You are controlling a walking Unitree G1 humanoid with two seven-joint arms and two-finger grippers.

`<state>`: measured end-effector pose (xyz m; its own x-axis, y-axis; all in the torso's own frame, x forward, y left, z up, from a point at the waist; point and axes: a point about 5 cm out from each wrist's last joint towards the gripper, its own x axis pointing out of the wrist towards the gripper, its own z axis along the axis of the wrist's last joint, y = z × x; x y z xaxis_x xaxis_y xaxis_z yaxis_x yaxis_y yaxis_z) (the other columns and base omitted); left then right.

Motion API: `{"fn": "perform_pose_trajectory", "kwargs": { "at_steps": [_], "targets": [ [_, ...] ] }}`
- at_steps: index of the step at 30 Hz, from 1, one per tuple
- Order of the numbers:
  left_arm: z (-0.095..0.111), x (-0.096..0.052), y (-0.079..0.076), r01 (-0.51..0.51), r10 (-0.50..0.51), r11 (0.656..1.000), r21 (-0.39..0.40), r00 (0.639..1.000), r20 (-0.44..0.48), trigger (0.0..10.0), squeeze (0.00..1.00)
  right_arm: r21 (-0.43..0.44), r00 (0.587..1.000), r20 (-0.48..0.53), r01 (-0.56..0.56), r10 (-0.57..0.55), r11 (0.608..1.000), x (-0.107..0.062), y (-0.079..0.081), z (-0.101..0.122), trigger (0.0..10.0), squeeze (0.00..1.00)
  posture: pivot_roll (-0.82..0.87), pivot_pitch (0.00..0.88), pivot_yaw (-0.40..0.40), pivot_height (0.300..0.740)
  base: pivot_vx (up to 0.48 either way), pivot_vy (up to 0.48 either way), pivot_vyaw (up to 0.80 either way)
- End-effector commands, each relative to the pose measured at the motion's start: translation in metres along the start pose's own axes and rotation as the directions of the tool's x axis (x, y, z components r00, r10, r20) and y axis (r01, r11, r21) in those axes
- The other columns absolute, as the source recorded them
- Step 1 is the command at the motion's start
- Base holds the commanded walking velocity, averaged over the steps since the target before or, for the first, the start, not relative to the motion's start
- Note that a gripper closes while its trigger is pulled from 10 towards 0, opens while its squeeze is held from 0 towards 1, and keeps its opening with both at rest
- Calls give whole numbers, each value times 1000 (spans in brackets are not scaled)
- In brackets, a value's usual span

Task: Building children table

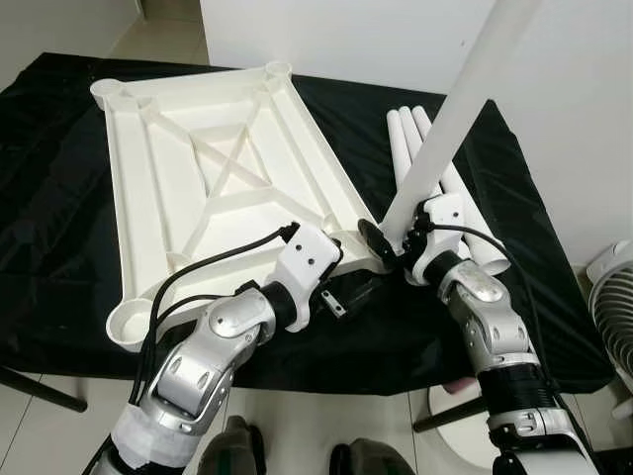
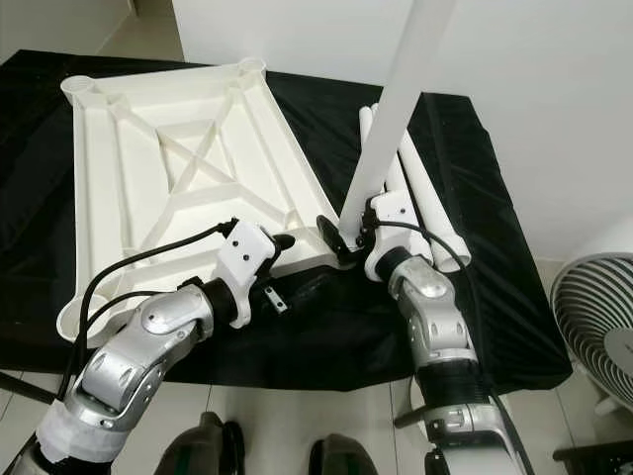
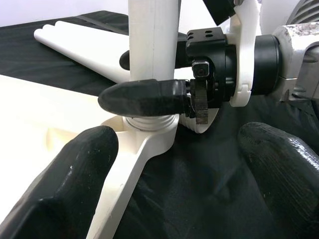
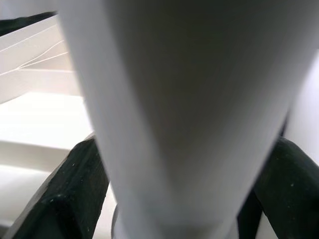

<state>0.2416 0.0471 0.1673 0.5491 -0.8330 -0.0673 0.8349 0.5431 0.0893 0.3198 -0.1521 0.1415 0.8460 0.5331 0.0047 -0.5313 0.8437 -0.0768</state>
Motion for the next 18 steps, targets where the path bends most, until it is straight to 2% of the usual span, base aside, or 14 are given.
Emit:
{"fn": "perform_pose_trajectory", "kwargs": {
  "at_steps": [1,3,4,5,6,7,9,10,18],
  "targets": [
    [-4,0,1,2,-3,1000,-11,1000,-17,10000,0,-19,999,0,-37,37,999,0,-2,-1,10000,0,-43,52,-10,740,0,0,0],
    [-4,0,2,2,-2,1000,-11,1000,-17,10000,0,-32,998,-3,-55,55,998,2,-4,-1,10000,0,-42,52,-10,740,0,0,0],
    [-3,1,2,1,-1,1000,-9,1000,-17,10000,0,-33,997,-6,-82,81,996,4,-5,-1,8549,0,-37,51,-12,740,0,0,0],
    [-3,1,2,1,-1,1000,-9,1000,-17,10000,0,-33,997,-6,-82,81,996,4,-5,-1,8549,0,-37,51,-12,740,0,0,0],
    [-3,1,2,0,0,1000,-8,1000,-17,10000,0,-42,996,-12,-92,92,995,6,-7,-2,7255,0,-37,51,-12,740,0,0,0],
    [-3,1,2,-1,1,1000,-7,1000,-15,10000,0,-50,994,-14,-106,105,993,7,-7,-2,1529,0,-34,50,-13,740,0,0,0],
    [-2,1,2,-2,2,1000,-7,1000,-14,10000,0,-55,993,-13,-116,116,992,7,-7,-3,1529,0,-34,50,-13,740,0,0,0],
    [-2,1,2,-4,3,1000,-7,1000,-14,10000,0,-65,993,-15,-120,120,991,8,-8,-3,0,0,-32,50,-14,740,0,0,0],
    [-4,0,1,-7,7,1000,-9,1000,-17,10000,0,-78,991,-8,-134,134,988,8,-15,-4,0,0,-32,51,-16,740,0,0,0]
  ]
}}
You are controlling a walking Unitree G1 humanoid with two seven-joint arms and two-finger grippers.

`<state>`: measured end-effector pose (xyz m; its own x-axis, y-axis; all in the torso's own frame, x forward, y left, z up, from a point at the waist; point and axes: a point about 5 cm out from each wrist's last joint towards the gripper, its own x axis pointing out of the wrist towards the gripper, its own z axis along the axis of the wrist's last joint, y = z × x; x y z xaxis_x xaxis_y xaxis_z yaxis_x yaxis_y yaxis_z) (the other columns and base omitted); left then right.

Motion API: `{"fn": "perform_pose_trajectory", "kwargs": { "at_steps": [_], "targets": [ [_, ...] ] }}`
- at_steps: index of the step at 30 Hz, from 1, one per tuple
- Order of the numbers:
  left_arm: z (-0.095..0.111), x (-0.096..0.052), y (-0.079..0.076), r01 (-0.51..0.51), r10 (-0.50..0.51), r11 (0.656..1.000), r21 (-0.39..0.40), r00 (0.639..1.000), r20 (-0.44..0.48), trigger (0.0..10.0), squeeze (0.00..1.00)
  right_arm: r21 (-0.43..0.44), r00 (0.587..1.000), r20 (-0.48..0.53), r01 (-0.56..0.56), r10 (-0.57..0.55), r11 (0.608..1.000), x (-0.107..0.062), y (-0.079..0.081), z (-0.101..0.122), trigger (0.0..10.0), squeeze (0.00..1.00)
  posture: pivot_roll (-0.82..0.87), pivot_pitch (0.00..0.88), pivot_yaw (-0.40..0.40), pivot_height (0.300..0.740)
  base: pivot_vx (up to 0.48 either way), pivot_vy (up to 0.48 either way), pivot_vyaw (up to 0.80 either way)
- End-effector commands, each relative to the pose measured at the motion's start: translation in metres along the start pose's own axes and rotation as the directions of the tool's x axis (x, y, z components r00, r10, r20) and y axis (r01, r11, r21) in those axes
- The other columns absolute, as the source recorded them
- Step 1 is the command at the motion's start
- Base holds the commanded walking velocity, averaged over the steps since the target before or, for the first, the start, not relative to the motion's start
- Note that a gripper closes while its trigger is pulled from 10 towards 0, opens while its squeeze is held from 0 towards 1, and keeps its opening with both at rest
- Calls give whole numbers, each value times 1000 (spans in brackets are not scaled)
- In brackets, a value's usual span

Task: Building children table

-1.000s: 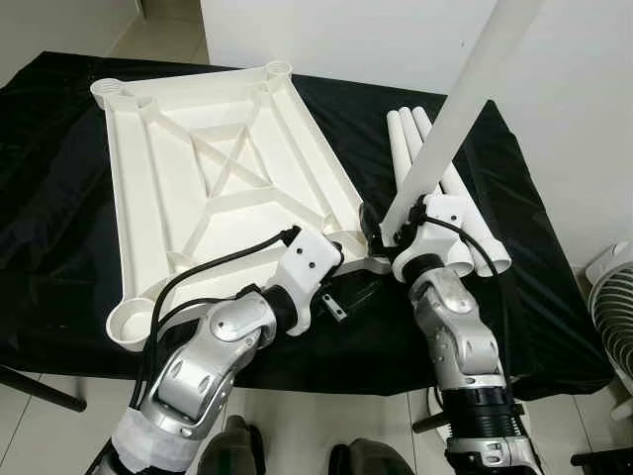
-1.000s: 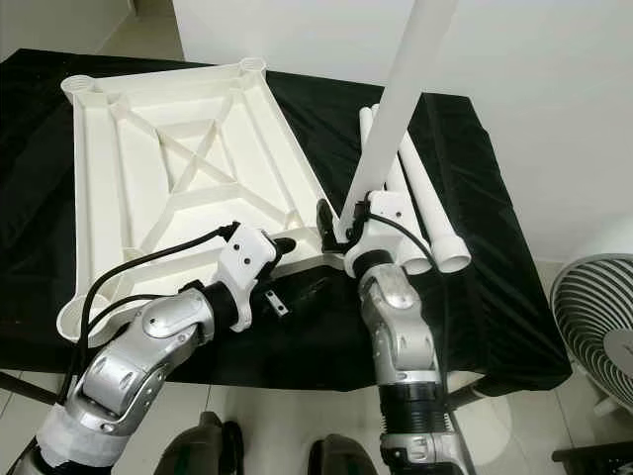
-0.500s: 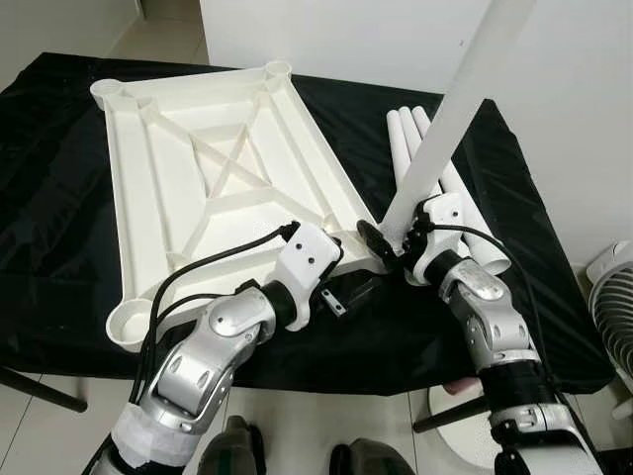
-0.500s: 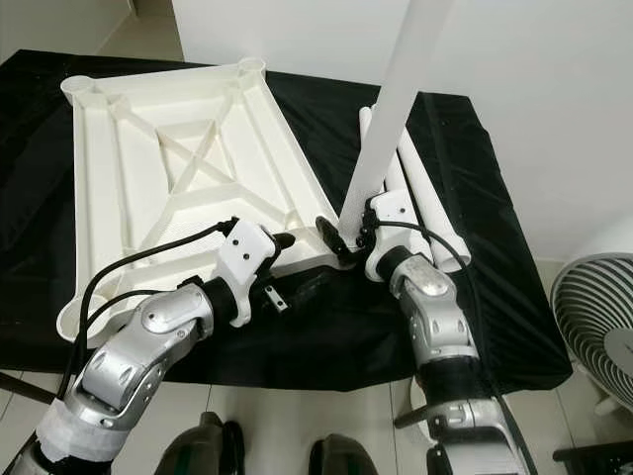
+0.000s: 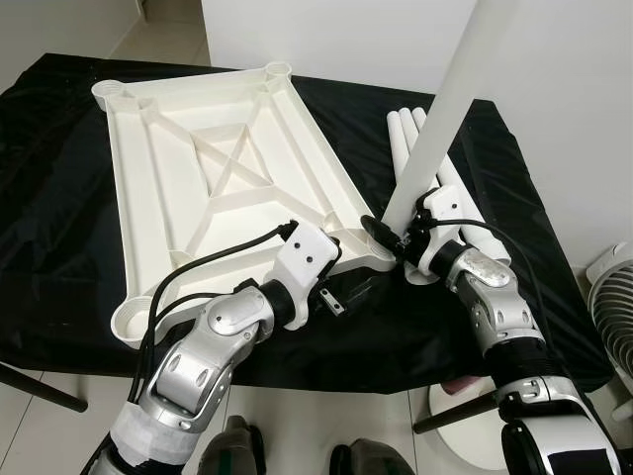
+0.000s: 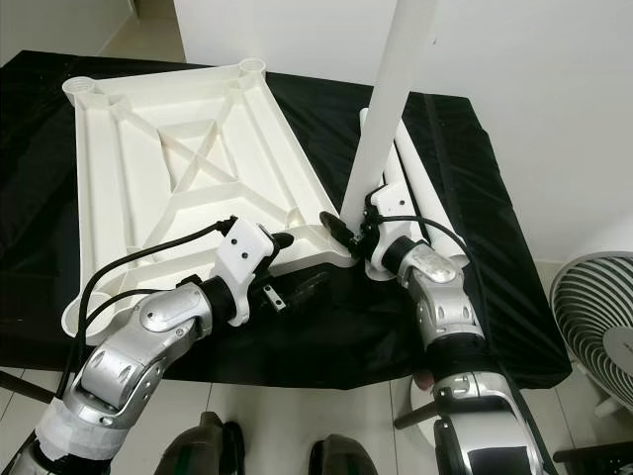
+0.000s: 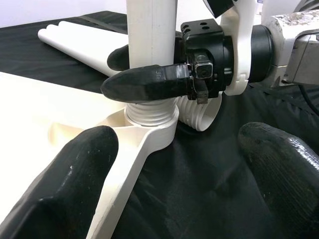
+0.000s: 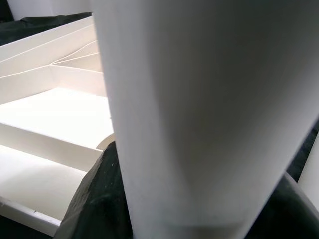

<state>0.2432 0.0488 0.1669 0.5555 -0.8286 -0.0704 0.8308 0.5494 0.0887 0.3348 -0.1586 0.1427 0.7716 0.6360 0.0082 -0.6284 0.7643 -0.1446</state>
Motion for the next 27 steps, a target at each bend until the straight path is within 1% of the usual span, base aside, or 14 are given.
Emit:
{"fn": "perform_pose_trajectory", "kwargs": {
  "at_steps": [1,4,5,6,9,10,12,16,18,20,21,24,25,27],
  "targets": [
    [-3,0,-1,1,-1,1000,-8,1000,-14,10000,0,-10,1000,-21,-10,9,1000,-1,-1,-4,0,0,-32,51,-16,740,0,0,0],
    [-7,0,-1,1,-1,1000,-12,1000,-25,10000,0,5,1000,-24,13,-13,1000,-3,-3,-6,0,0,-35,55,-17,740,0,0,0],
    [-8,0,-1,0,-1,1000,-11,1000,-30,10000,0,3,999,-36,33,-33,999,-3,-3,-8,4078,0,-35,57,-19,740,0,0,0],
    [-9,0,-2,1,-1,1000,-12,999,-32,10000,0,24,997,-38,62,-61,998,-4,-3,-10,10000,0,-34,57,-21,740,0,0,0],
    [-9,0,-2,1,-2,1000,-13,999,-34,10000,0,48,995,-40,94,-92,994,-3,-1,-12,10000,0,-34,57,-21,740,0,0,0],
    [-9,-1,-2,1,-2,1000,-14,999,-36,10000,0,74,992,-35,120,-118,990,-2,5,-13,10000,0,-34,58,-21,740,0,0,0],
    [-9,-1,-2,1,-2,1000,-14,999,-36,10000,0,74,992,-35,120,-118,990,-2,5,-13,10000,0,-34,58,-21,740,0,0,0],
    [-10,-1,-3,2,-3,1000,-15,999,-38,10000,0,104,987,-22,161,-159,981,-1,14,-14,10000,0,-35,56,-20,740,0,0,0],
    [-11,-1,-3,10,-11,1000,-15,999,-40,10000,0,153,957,-25,290,-289,945,2,19,-11,10000,0,-40,54,-17,740,0,0,0],
    [-11,-1,-4,16,-16,1000,-15,999,-42,10000,0,193,924,-34,380,-381,905,3,22,-10,10000,0,-40,53,-16,740,0,0,0],
    [-11,-1,-4,16,-16,1000,-15,999,-42,10000,0,193,924,-34,380,-381,905,3,22,-10,10000,0,-40,53,-16,740,0,0,0],
    [-11,-1,-5,21,-22,1000,-15,999,-42,10000,0,206,893,-43,447,-449,870,4,27,-8,10000,0,-42,52,-18,740,0,0,0],
    [-11,-1,-5,21,-22,1000,-15,999,-42,10000,0,206,893,-43,447,-449,870,4,27,-8,10000,0,-42,52,-18,740,0,0,0],
    [-11,-1,-6,24,-25,1000,-15,999,-41,10000,0,222,864,-57,500,-501,837,4,34,-6,10000,0,-42,50,-18,740,0,0,0]
  ]
}}
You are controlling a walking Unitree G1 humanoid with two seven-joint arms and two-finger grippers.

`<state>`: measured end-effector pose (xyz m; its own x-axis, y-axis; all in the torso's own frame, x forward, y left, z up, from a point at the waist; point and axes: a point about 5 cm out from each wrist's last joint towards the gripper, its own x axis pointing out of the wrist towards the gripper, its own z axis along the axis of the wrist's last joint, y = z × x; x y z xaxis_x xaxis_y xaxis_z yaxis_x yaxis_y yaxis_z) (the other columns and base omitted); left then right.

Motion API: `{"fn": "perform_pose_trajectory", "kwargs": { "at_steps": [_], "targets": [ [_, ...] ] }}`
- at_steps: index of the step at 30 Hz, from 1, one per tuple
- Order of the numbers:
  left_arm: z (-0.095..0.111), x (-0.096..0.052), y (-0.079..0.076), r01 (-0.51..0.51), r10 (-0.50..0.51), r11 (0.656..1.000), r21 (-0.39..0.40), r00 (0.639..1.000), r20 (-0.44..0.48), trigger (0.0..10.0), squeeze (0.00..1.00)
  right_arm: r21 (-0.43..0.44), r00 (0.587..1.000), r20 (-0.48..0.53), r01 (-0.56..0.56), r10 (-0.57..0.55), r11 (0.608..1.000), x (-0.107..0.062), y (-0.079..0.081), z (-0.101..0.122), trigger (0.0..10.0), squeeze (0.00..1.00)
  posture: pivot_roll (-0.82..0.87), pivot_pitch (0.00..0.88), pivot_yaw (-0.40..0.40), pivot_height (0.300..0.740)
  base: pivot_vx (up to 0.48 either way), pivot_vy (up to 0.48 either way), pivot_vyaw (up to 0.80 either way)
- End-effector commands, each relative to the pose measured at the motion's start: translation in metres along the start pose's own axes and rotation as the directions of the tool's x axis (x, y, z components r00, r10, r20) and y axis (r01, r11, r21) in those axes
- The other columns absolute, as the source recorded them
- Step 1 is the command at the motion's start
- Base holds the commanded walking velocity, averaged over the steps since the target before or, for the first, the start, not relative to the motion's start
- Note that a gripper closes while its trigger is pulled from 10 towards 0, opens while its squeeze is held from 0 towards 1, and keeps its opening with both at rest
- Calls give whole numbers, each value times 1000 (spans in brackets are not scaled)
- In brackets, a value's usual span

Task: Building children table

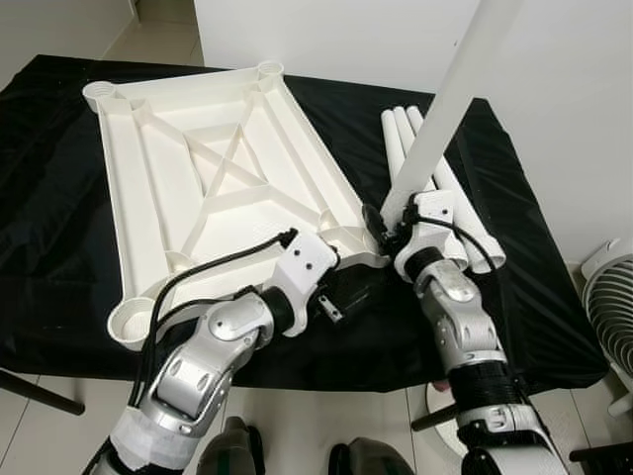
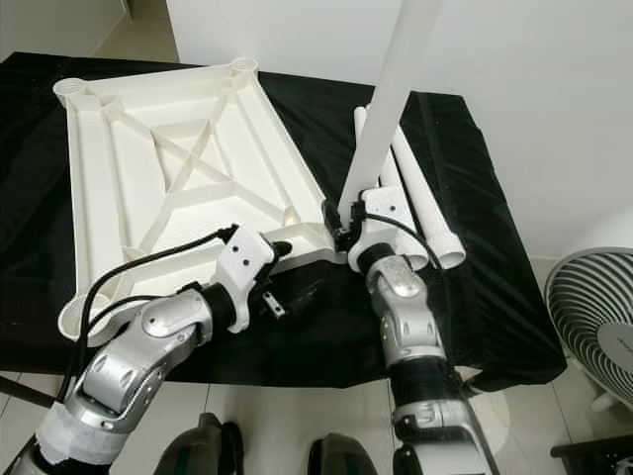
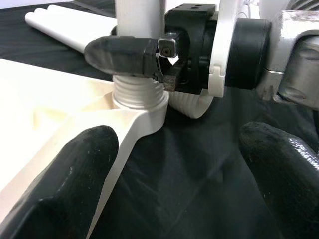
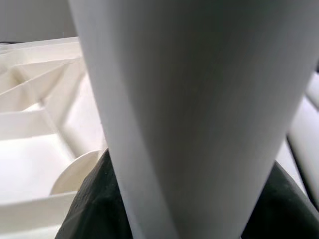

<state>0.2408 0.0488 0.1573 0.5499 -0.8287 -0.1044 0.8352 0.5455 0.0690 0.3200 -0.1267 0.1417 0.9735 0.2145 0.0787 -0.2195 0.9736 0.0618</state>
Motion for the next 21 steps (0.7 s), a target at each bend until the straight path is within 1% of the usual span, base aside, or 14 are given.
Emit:
{"fn": "perform_pose_trajectory", "kwargs": {
  "at_steps": [1,2,4,5,6,8,14,15,21],
  "targets": [
    [-2,0,-3,18,-18,1000,4,1000,-6,10000,0,40,994,-57,99,-97,994,-7,0,-10,10000,0,-42,47,-20,740,0,0,0],
    [-2,0,-3,18,-18,1000,4,1000,-6,10000,0,40,994,-57,99,-97,994,-7,0,-10,10000,0,-42,47,-20,740,0,0,0],
    [-1,0,-3,19,-19,1000,3,1000,-5,10000,0,54,988,-55,147,-144,988,-11,7,-10,10000,0,-40,45,-22,740,0,0,0],
    [-1,0,-3,18,-18,1000,3,1000,-4,10000,0,55,987,-53,153,-150,987,-14,12,-10,10000,0,-40,45,-23,740,0,0,0],
    [-1,0,-3,18,-18,1000,3,1000,-4,10000,0,55,987,-53,153,-150,987,-14,12,-10,10000,0,-40,45,-23,740,0,0,0],
    [-1,0,-3,17,-17,1000,3,1000,-4,10000,0,58,988,-59,143,-139,988,-16,18,-9,10000,0,-40,42,-24,740,0,0,0],
    [-2,-1,-3,16,-16,1000,3,1000,-4,10000,0,96,990,-59,132,-127,987,-16,17,-7,10000,0,-41,40,-25,740,0,0,0],
    [-1,-1,-3,15,-15,1000,4,1000,-4,10000,0,107,994,-43,103,-98,989,-15,19,-5,10000,1000,-40,38,-25,740,0,0,0],
    [-1,0,-2,14,-14,1000,6,1000,-3,10000,0,106,998,-23,54,-52,993,-16,22,0,10000,1000,-41,37,-27,740,0,0,0]
  ]
}}
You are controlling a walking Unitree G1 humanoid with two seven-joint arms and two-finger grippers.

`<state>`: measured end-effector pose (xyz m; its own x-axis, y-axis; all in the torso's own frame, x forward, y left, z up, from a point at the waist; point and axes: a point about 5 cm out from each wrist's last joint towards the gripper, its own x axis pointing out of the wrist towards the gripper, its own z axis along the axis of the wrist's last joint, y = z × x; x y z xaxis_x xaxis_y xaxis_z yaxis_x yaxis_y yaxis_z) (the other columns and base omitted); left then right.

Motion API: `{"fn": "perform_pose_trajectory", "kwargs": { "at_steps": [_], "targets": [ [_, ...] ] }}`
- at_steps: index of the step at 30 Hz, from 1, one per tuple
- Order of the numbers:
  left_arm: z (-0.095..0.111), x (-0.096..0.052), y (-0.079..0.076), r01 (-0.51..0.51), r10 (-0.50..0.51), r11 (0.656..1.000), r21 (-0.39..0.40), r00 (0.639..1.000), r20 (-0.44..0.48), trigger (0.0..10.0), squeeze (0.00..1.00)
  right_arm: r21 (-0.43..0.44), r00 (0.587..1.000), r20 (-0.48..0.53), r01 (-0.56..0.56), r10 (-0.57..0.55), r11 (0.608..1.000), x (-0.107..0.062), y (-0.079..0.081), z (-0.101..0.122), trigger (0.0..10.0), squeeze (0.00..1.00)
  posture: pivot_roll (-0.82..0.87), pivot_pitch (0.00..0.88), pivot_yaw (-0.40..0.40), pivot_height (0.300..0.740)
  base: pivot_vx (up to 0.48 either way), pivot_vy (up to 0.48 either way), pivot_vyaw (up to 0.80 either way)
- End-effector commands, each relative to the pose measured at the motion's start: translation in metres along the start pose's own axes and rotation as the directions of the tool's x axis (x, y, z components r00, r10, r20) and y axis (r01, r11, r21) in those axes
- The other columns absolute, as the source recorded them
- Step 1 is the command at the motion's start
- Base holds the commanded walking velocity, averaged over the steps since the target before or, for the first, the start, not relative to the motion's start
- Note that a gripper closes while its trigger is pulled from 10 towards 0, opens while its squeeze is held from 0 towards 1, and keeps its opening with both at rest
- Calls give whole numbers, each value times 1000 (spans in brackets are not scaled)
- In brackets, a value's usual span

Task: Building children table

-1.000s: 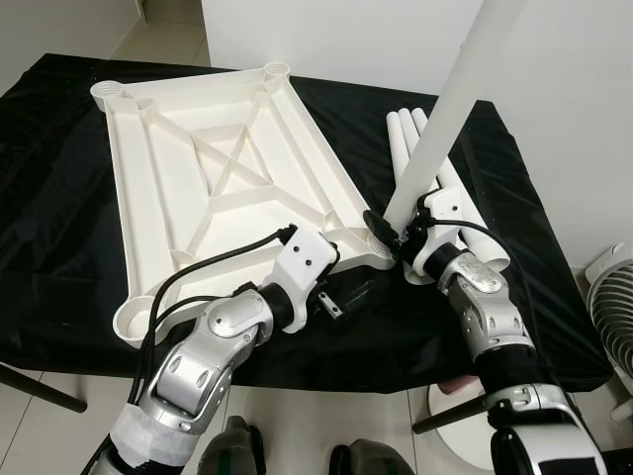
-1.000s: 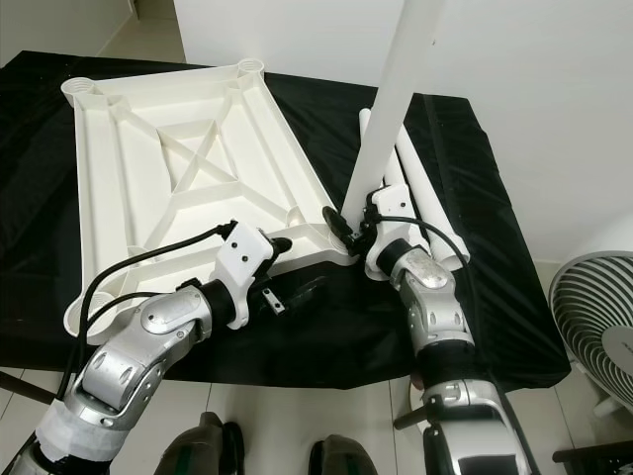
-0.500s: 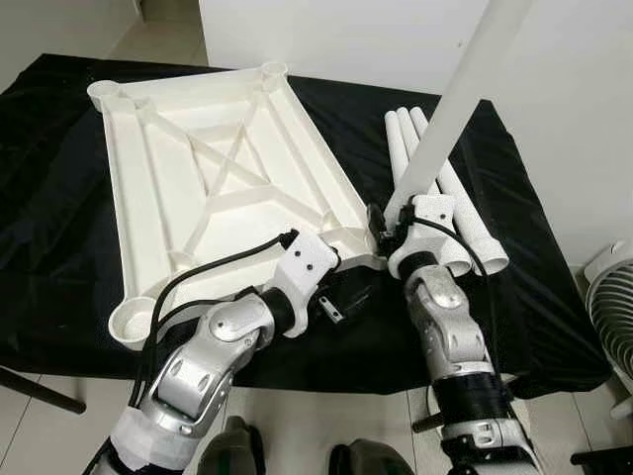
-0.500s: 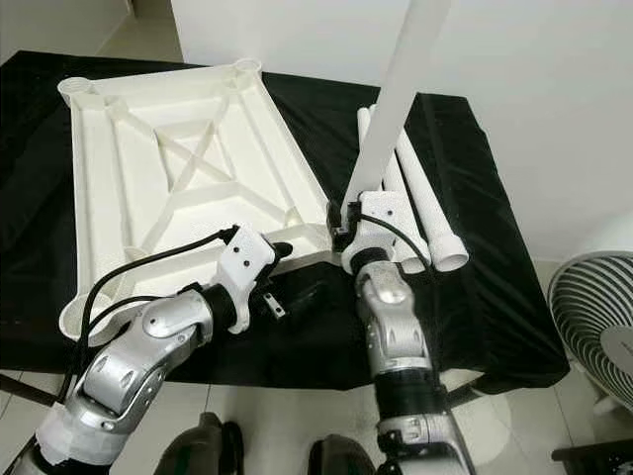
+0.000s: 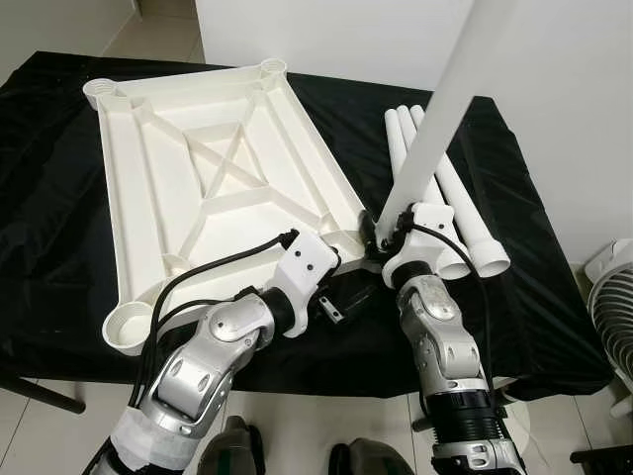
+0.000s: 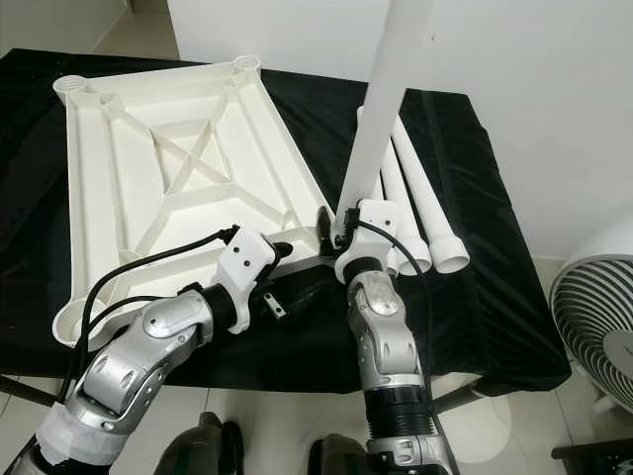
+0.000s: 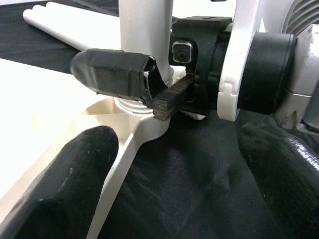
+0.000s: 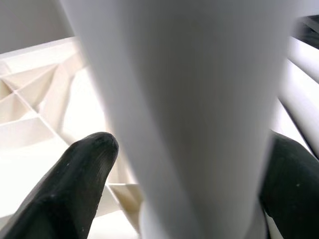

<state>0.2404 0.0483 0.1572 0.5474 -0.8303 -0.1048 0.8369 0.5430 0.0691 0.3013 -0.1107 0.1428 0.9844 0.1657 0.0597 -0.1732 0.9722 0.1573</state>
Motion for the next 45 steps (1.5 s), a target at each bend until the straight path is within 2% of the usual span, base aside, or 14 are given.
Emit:
{"fn": "perform_pose_trajectory", "kwargs": {
  "at_steps": [1,3,6,7,12,15,16,23,28,29,37,42,43,45],
  "targets": [
    [0,0,0,6,-6,1000,7,1000,0,10000,0,-5,998,-9,-58,58,998,1,-2,1,10000,1000,-42,39,-29,740,0,0,0],
    [0,0,0,6,-6,1000,7,1000,0,10000,0,-5,998,-9,-58,58,998,1,-2,1,10000,1000,-42,39,-29,740,0,0,0],
    [1,1,2,-5,5,1000,10,1000,3,10000,0,-76,992,-41,-120,117,990,6,-14,3,10000,1000,-41,40,-28,740,0,0,0],
    [1,1,3,-7,7,1000,10,1000,3,10000,0,-95,987,-47,-155,151,983,7,-17,4,10000,0,-40,41,-26,740,0,0,0],
    [1,1,3,-9,9,1000,11,1000,4,10000,0,-133,976,-63,-217,210,967,10,-24,6,10000,0,-39,41,-24,740,0,0,0],
    [1,1,4,-10,10,1000,13,1000,4,10000,0,-215,940,-95,-340,327,915,13,-31,7,10000,0,-38,43,-20,740,0,0,0],
    [1,1,4,-10,10,1000,13,1000,4,10000,0,-215,940,-95,-340,327,915,13,-31,7,10000,0,-38,43,-20,740,0,0,0],
    [3,1,5,-10,9,1000,17,1000,7,10000,0,-263,871,-159,-491,464,831,17,-33,2,10000,0,-31,42,-14,740,0,0,0],
    [3,1,5,-9,9,1000,16,1000,6,10000,0,-270,863,-173,-504,474,820,19,-34,0,10000,0,-30,41,-14,740,0,0,0],
    [3,1,4,-9,9,1000,16,1000,5,10000,0,-277,861,-177,-508,477,815,20,-36,-2,0,0,-27,41,-13,740,0,0,0],
    [2,1,2,-3,3,1000,11,1000,1,10000,0,-303,853,-182,-521,489,798,23,-43,-4,0,0,-26,44,-11,740,0,0,0],
    [2,1,2,0,0,1000,11,1000,1,10000,0,-303,860,-176,-510,479,805,24,-47,-5,0,0,-27,45,-11,740,0,0,0],
    [2,2,2,1,-1,1000,11,1000,1,10000,0,-302,871,-178,-491,458,817,24,-49,-6,3294,0,-27,45,-12,740,0,0,0],
    [2,2,2,1,-1,1000,11,1000,1,10000,0,-302,871,-178,-491,458,817,24,-49,-6,3294,0,-27,45,-12,740,0,0,0]
  ]
}}
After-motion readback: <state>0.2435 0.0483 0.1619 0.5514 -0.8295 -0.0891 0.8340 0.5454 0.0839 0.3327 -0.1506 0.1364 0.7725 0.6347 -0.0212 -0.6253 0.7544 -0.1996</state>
